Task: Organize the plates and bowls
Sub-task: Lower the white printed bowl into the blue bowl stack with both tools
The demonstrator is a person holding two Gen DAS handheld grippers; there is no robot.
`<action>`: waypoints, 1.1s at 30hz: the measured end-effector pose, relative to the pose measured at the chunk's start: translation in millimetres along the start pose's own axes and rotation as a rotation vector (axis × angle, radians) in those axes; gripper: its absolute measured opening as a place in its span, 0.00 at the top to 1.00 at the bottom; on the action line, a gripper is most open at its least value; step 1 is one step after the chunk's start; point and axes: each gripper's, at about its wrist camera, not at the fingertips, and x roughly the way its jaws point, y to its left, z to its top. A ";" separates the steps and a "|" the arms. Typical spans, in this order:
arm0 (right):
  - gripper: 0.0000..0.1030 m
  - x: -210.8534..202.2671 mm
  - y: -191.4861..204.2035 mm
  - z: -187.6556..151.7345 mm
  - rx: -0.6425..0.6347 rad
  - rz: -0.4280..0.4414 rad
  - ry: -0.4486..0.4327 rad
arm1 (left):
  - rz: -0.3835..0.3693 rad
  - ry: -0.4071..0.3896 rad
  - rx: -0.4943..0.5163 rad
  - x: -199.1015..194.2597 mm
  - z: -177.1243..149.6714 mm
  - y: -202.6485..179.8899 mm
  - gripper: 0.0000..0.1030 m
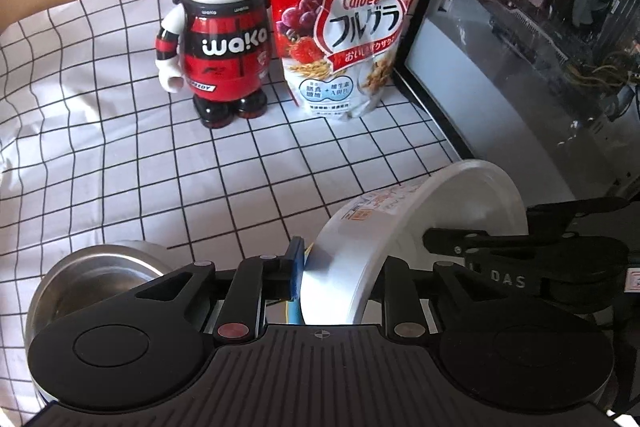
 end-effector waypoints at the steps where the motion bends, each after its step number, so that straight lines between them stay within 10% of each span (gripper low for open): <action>1: 0.78 -0.5 -0.7 -0.7 0.002 0.000 0.001 | 0.001 0.002 0.002 0.5 -0.5 -1.0 0.77; 33: 0.75 -59.9 8.0 -18.4 0.037 0.102 -0.031 | -0.142 0.104 -0.157 -29.8 -23.6 20.2 0.79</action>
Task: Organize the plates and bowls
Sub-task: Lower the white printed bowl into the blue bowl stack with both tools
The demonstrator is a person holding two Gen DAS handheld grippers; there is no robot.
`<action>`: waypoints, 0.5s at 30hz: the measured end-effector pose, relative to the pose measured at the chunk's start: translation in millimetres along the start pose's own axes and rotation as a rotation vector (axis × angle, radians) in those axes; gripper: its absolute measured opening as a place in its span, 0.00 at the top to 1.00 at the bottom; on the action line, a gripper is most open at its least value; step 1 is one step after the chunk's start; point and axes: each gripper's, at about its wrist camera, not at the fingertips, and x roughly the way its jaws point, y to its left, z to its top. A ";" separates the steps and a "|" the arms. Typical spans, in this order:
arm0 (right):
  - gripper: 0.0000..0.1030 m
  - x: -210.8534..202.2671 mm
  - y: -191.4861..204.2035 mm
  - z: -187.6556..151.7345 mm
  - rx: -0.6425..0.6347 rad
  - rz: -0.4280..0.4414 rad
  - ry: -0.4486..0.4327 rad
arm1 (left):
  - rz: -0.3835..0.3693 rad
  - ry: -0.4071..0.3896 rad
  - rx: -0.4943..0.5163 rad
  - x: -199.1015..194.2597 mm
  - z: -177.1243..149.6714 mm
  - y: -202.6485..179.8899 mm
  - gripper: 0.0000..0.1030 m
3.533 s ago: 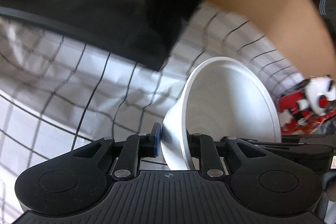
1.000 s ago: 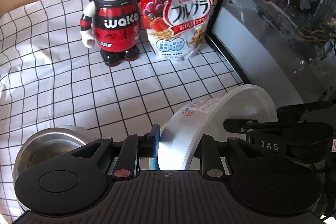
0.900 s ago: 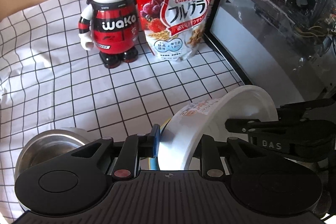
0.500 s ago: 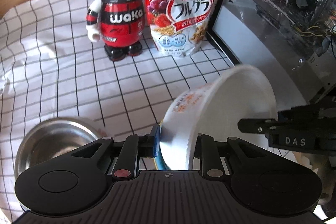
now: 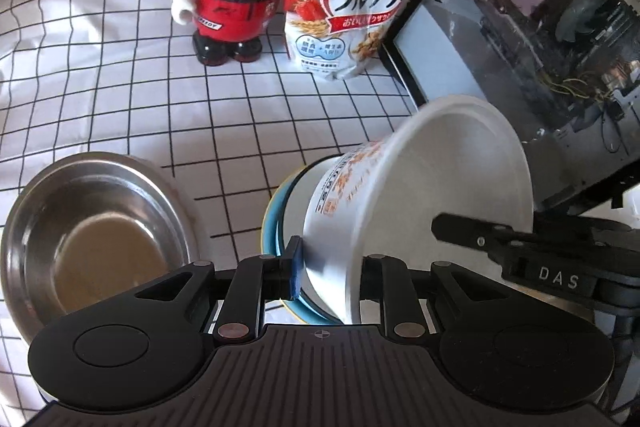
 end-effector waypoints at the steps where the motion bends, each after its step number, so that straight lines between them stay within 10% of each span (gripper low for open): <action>1: 0.75 1.2 -0.4 0.7 0.002 0.005 0.005 | 0.012 0.010 0.013 1.2 0.4 -1.0 0.79; 15: 0.75 41.8 -32.4 6.1 0.047 -0.061 0.094 | 0.014 0.048 0.085 15.7 8.2 -11.9 0.68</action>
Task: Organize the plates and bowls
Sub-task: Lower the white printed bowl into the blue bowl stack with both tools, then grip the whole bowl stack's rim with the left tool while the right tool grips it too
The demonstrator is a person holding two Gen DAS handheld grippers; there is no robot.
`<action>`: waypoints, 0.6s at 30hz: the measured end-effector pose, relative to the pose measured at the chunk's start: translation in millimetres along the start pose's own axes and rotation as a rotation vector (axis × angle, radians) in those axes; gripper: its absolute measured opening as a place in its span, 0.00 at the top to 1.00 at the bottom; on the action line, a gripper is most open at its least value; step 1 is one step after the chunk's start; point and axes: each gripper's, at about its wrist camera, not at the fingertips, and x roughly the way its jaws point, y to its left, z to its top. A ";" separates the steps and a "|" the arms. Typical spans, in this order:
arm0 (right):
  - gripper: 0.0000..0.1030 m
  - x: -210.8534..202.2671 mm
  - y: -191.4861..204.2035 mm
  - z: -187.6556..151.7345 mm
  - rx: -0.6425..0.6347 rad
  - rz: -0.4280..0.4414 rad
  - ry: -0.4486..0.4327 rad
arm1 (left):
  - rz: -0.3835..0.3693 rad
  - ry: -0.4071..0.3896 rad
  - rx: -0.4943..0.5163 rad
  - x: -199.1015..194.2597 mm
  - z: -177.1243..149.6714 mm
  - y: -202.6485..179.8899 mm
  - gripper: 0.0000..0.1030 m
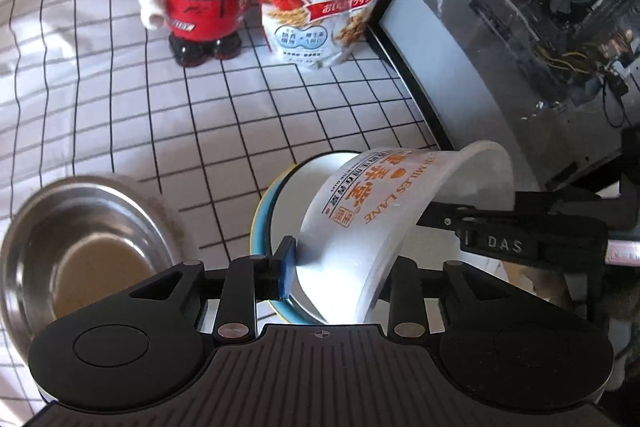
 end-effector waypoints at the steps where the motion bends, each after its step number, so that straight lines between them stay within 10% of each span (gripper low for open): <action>1: 0.75 1.5 -0.3 0.5 -0.003 -0.003 0.003 | 0.009 -0.003 0.012 0.9 -0.3 -2.7 0.68; 18: 0.73 10.6 -4.2 7.6 -0.049 -0.017 0.050 | 0.141 -0.017 0.102 21.4 23.4 -6.5 0.68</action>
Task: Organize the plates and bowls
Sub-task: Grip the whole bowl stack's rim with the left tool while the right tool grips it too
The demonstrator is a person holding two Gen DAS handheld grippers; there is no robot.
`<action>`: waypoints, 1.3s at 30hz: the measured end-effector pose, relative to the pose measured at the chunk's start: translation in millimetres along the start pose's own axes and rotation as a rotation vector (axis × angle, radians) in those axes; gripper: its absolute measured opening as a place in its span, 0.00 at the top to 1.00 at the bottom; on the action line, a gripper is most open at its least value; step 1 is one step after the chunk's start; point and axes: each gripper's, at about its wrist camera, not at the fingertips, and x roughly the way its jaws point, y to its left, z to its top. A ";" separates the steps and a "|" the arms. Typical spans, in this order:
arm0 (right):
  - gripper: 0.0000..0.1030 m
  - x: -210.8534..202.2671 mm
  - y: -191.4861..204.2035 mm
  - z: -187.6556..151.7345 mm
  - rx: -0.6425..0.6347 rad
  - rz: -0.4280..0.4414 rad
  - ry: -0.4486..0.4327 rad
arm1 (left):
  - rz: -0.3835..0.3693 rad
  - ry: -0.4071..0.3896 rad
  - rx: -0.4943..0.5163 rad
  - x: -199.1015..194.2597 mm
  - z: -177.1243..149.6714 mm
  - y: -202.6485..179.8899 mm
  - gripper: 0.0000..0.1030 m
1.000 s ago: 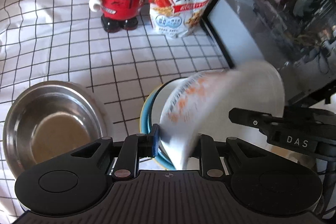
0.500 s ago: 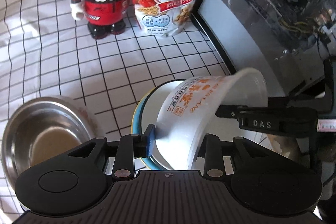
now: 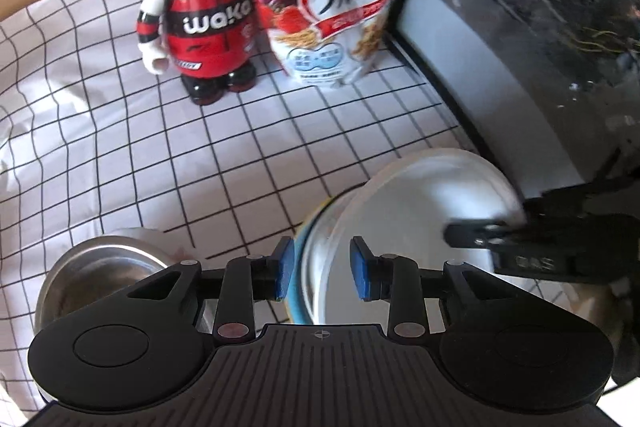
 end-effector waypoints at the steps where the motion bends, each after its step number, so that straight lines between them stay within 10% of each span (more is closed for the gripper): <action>1: 0.73 -1.6 0.9 0.2 -0.005 0.002 -0.005 | 0.004 0.004 -0.003 3.4 1.1 1.7 0.68; 19: 0.68 0.7 -4.3 5.2 0.059 0.007 -0.019 | -0.137 -0.012 -0.119 -19.7 -1.6 30.3 0.68; 39: 0.49 28.9 -31.2 -32.9 0.228 0.153 -0.045 | -0.081 0.042 -0.231 26.9 -42.1 33.2 0.61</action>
